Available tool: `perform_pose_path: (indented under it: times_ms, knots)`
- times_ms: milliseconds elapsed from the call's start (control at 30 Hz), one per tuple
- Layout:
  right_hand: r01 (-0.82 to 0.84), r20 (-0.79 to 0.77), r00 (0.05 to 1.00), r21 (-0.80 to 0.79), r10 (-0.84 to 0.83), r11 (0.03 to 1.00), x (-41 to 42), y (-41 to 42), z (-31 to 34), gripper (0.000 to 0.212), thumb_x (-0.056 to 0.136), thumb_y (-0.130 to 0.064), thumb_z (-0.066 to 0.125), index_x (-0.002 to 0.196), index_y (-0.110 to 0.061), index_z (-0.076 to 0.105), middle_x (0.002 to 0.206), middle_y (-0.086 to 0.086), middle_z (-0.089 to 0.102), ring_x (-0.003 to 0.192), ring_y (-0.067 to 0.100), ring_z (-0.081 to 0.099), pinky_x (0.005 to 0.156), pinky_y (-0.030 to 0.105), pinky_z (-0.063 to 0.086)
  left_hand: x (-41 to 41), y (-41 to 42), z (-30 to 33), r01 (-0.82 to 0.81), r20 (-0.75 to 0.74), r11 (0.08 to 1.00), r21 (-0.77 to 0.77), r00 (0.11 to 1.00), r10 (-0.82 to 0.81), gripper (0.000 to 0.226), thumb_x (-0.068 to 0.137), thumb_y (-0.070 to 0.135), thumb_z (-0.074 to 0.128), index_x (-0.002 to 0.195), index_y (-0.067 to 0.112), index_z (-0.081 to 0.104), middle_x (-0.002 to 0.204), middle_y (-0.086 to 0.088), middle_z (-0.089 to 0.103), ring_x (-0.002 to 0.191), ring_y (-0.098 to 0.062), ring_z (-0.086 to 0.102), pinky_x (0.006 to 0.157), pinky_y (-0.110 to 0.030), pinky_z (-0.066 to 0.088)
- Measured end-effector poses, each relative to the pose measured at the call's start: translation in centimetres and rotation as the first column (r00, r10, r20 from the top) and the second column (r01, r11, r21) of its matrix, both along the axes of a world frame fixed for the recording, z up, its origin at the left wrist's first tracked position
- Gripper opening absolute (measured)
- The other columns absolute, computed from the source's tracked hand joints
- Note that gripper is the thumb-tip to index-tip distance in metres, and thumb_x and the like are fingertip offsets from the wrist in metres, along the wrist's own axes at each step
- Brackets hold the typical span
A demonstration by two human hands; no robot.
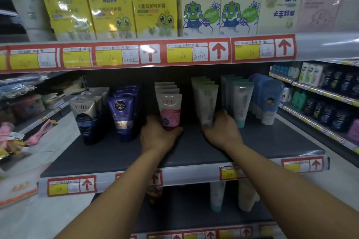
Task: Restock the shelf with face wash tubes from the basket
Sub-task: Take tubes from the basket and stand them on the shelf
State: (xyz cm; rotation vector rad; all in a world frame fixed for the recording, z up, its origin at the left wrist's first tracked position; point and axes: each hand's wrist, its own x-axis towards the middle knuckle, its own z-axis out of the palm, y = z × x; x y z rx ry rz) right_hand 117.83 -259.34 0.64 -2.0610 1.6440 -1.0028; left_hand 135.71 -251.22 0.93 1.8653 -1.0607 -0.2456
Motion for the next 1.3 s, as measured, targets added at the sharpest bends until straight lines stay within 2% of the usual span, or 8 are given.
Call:
perform_pose_path:
  times_ms: [100, 300, 600, 700, 967, 1200, 1300]
  knots:
    - [0.002, 0.001, 1.000, 0.017, -0.002, 1.000, 0.0, 0.2, 0.1, 0.059, 0.080, -0.046, 0.077, 0.119, -0.008, 0.053, 0.118, 0.013, 0.064, 0.108, 0.036, 0.065, 0.080, 0.040, 0.057, -0.1, 0.1, 0.1, -0.014, 0.014, 1.000, 0.006, 1.000, 0.014, 0.071, 0.063, 0.047, 0.091, 0.115, 0.015, 0.054, 0.117, -0.010, 0.071, 0.111, -0.034, 0.067, 0.091, -0.039, 0.055]
    - [0.000, -0.005, 1.000, 0.027, 0.000, 1.000, 0.0, 0.4, 0.1, 0.046, 0.084, -0.038, 0.072, 0.114, -0.008, 0.053, 0.115, 0.016, 0.064, 0.103, 0.037, 0.065, 0.080, 0.043, 0.058, -0.1, -0.1, 0.0, -0.010, 0.042, 1.000, 0.014, 0.999, 0.009, 0.066, 0.066, 0.044, 0.089, 0.112, 0.017, 0.050, 0.118, -0.011, 0.070, 0.112, -0.035, 0.066, 0.092, -0.040, 0.055]
    - [0.021, -0.020, 1.000, 0.032, -0.020, 0.999, 0.0, 0.4, 0.1, 0.051, 0.085, -0.040, 0.075, 0.118, -0.007, 0.054, 0.119, 0.016, 0.064, 0.106, 0.037, 0.065, 0.081, 0.040, 0.057, 0.1, -0.2, -0.1, 0.001, 0.029, 1.000, 0.010, 1.000, -0.001, 0.072, 0.067, 0.044, 0.092, 0.119, 0.014, 0.053, 0.121, -0.009, 0.070, 0.114, -0.032, 0.067, 0.090, -0.036, 0.052]
    - [0.026, -0.013, 1.000, 0.030, -0.025, 0.999, 0.0, 0.4, 0.2, 0.051, 0.084, -0.040, 0.075, 0.117, -0.007, 0.055, 0.119, 0.016, 0.064, 0.106, 0.037, 0.065, 0.082, 0.042, 0.058, 0.1, -0.2, -0.2, -0.001, 0.030, 1.000, 0.010, 1.000, 0.001, 0.069, 0.067, 0.044, 0.093, 0.115, 0.016, 0.052, 0.121, -0.009, 0.070, 0.114, -0.032, 0.067, 0.089, -0.036, 0.051]
    - [0.024, -0.004, 1.000, 0.038, -0.024, 0.999, 0.0, 0.2, 0.0, 0.052, 0.084, -0.041, 0.077, 0.116, -0.006, 0.056, 0.117, 0.016, 0.065, 0.105, 0.035, 0.066, 0.077, 0.037, 0.055, 0.2, -0.3, -0.3, -0.004, 0.030, 1.000, 0.001, 1.000, 0.004, 0.072, 0.063, 0.047, 0.093, 0.113, 0.015, 0.053, 0.117, -0.010, 0.071, 0.111, -0.033, 0.067, 0.090, -0.039, 0.055]
    - [0.046, 0.073, 0.996, -0.001, -0.046, 0.999, 0.0, 0.9, 0.6, 0.068, 0.069, -0.049, 0.082, 0.115, -0.007, 0.055, 0.115, 0.012, 0.058, 0.107, 0.034, 0.063, 0.083, 0.044, 0.058, 0.0, -0.1, 0.0, 0.007, 0.034, 1.000, 0.009, 0.999, -0.007, 0.081, 0.060, 0.050, 0.095, 0.117, 0.014, 0.049, 0.121, -0.010, 0.069, 0.114, -0.034, 0.066, 0.093, -0.042, 0.056]
    - [0.046, 0.150, 0.988, -0.054, -0.038, 0.997, -0.1, 1.7, 1.0, 0.052, 0.071, -0.049, 0.073, 0.102, -0.012, 0.056, 0.103, 0.008, 0.060, 0.095, 0.031, 0.065, 0.074, 0.046, 0.060, -0.4, 0.3, 0.3, 0.006, 0.034, 1.000, 0.000, 0.999, -0.006, 0.087, 0.056, 0.051, 0.096, 0.118, 0.014, 0.048, 0.123, -0.010, 0.068, 0.116, -0.033, 0.065, 0.094, -0.043, 0.056]
